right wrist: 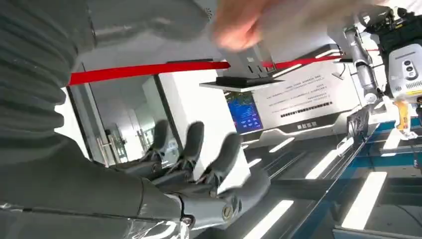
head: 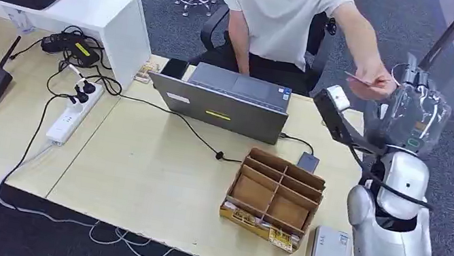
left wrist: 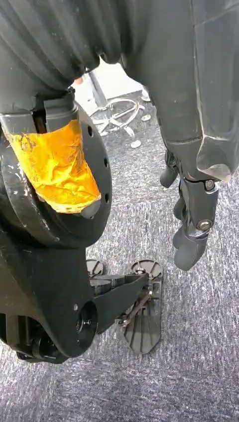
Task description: Pass the card to the sensor for recognition and then transmit it.
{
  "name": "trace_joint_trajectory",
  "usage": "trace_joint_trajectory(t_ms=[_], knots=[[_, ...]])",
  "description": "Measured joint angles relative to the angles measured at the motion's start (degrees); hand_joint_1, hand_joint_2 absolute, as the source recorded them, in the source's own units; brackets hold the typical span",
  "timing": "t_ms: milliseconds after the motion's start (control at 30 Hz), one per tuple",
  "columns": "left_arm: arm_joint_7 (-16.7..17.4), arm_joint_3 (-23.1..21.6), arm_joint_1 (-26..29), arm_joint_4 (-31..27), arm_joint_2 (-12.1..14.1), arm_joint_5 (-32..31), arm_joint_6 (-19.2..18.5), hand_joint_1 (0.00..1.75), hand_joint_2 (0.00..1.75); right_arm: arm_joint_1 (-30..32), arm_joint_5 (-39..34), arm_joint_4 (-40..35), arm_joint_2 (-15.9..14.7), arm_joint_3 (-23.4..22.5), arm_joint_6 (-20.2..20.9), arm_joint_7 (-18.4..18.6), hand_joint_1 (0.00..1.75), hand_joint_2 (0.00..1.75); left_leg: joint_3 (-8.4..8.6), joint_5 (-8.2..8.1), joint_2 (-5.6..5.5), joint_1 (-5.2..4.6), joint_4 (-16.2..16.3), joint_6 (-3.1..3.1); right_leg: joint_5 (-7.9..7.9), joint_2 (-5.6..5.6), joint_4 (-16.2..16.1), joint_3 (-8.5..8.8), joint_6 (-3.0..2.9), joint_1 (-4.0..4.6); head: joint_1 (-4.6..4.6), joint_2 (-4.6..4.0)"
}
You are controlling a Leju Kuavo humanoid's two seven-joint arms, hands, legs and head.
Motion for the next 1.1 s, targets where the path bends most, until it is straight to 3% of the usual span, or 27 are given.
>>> trace_joint_trajectory(t_ms=[167,300,700,867,1100], knots=[[0.0,0.0,0.0,0.0,0.0,0.4,0.1,0.0,1.75,0.8,-0.7,-0.1,0.0,0.4,-1.1,-1.2,0.0,1.75,-0.01,0.0,0.0,0.0,0.0,0.0,0.0,0.0,0.0,-0.04,0.0,0.0,0.02,0.0],[0.0,0.1,0.0,0.0,-0.1,1.4,0.5,0.0,1.75,5.6,-3.5,-4.8,-0.7,0.9,-3.2,-4.3,0.0,1.75,-0.04,-0.01,-0.03,0.0,0.0,0.0,-0.01,-0.02,0.0,-0.06,0.0,0.0,0.02,0.0],[0.4,2.9,0.1,0.2,-0.4,3.6,1.6,0.0,1.75,20.8,-6.0,-24.3,-7.6,2.9,-5.4,-7.6,0.0,1.75,-0.17,-0.05,-0.03,-0.01,0.0,0.02,-0.04,-0.04,-0.1,-0.22,0.01,0.0,0.0,0.0],[0.4,4.7,0.4,0.4,-0.8,5.7,2.9,0.0,1.75,29.1,-7.7,-34.0,-12.3,2.7,-8.0,-9.6,0.0,1.75,-0.27,-0.07,-0.19,-0.01,0.0,0.03,-0.07,-0.19,-0.1,-0.21,0.03,-0.01,0.02,0.0],[0.4,7.0,0.2,0.5,-1.2,7.2,3.8,0.0,1.75,38.4,-7.5,-41.9,-16.9,1.9,-9.9,-11.5,0.0,1.75,-0.27,-0.14,-0.17,-0.01,0.0,0.02,-0.14,-0.15,-0.1,-0.23,0.12,-0.01,0.0,0.0]])
